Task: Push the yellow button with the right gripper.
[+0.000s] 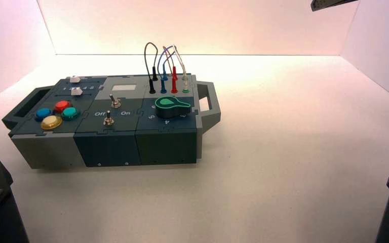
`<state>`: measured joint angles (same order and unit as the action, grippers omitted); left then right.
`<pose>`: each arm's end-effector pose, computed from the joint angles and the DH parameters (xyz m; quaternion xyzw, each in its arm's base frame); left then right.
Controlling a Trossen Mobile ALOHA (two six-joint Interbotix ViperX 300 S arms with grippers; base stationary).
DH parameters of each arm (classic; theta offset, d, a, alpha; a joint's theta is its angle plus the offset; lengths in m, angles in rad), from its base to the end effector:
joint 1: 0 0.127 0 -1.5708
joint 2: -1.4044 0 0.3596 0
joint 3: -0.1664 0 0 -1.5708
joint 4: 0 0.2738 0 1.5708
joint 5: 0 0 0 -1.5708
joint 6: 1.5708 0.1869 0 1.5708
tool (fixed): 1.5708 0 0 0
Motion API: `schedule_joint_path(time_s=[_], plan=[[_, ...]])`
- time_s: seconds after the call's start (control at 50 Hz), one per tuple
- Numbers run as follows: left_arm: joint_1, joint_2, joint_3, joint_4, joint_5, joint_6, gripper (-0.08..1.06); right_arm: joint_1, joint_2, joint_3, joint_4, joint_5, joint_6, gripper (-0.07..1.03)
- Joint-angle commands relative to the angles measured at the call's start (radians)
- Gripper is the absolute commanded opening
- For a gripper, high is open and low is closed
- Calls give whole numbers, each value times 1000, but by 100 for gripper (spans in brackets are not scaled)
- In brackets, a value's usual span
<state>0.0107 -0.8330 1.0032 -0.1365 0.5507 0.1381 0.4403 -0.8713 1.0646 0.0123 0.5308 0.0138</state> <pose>0.1882 -0.0113 0.2408 -0.0043 0.3501 -0.0321 0.9361 0.1584 0.0759 0.2245 -0.0651 0.3484 0.2028 0.9128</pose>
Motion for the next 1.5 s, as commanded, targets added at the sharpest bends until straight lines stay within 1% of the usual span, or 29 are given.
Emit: schedule_joint_path(time_s=[0.02,0.28,0.4,0.42,0.54,0.56,0.62,0.66,0.72,0.76,0.82,0.9,0.98,1.0,1.04,1.18,1.26,1.28,1.32,1.34,1.5], plan=[[5,2,-14,0,-9,-2,-3,2,3,-12,2,-11,2,-2],[5,2,-15,2,-9,0,-3,2,6,-12,2,-11,2,-2],[6,6,-14,11,-15,3,-3,2,8,-12,3,-11,3,-2],[9,12,-15,15,-9,2,-3,2,11,-12,5,-11,3,-2],[14,41,-34,17,38,3,-3,2,17,-12,6,-11,3,-2],[15,54,-43,18,55,2,-3,2,20,-12,6,-11,3,-2],[32,146,-75,28,163,0,-3,2,26,-15,6,-6,3,-2],[43,175,-77,28,183,0,-3,0,25,-17,6,-3,3,-2],[48,201,-80,28,193,0,-3,2,26,-18,6,-2,3,-2],[58,265,-81,28,195,0,-3,2,23,-17,8,0,3,-2],[63,316,-86,29,206,0,-3,0,23,-15,6,6,3,-2],[64,385,-109,38,212,2,-3,0,28,-18,8,9,3,-2],[67,449,-129,60,219,0,-3,0,28,-20,8,14,3,-2],[69,474,-137,72,225,-2,-3,0,28,-20,8,14,3,-2],[71,497,-147,84,232,-3,-3,2,29,-20,6,14,3,-2],[87,571,-179,137,256,-35,-3,0,29,-20,9,21,5,-2],[104,591,-198,166,278,-48,-3,0,37,-21,20,26,5,-2],[107,592,-201,167,282,-49,-3,2,43,-25,26,31,5,-2],[118,597,-210,183,293,-60,-3,2,54,-31,34,37,3,-2],[123,597,-213,186,295,-61,-3,2,63,-35,38,43,3,-2],[164,588,-238,241,331,-92,-3,2,135,-60,60,69,-3,-2]])
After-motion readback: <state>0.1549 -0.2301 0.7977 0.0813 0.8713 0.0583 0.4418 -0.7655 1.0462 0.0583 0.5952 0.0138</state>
